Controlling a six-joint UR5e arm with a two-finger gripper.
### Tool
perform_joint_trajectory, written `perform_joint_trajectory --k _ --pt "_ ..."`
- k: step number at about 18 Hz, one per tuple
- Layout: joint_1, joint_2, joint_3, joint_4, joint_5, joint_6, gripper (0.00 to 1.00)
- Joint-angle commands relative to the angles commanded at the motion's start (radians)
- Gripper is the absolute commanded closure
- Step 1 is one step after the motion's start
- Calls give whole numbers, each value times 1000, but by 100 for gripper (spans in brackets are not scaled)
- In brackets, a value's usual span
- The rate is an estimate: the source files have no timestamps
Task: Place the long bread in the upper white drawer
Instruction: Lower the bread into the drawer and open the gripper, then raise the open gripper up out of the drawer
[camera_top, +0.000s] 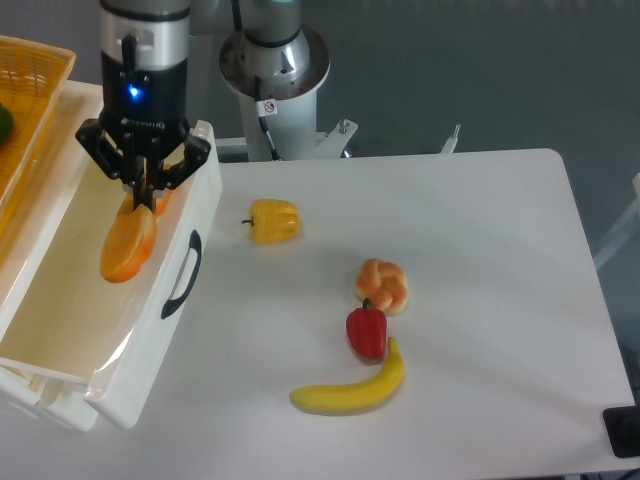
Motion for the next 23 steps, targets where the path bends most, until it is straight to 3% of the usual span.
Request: perform_joint_trajectory --k 4,6,9,11,13,14,15,19,23 --pt "-58 -46 0 0 43 2 94" --pt "-78 -66 0 -3 51 34 77" --pt "-85 -68 -12 -6 51 81 64" --pt "-91 -62 -26 -8 51 107 44" --pt "-91 -60 -28 -14 54 109 13" --pt "-91 -60 -28 -26 61 110 4" --pt "-91 -60 -28 -38 68 112 0" --pt "-85 -55 -22 -64 68 114 0" --pt "-26 -23 41 -64 69 198 0"
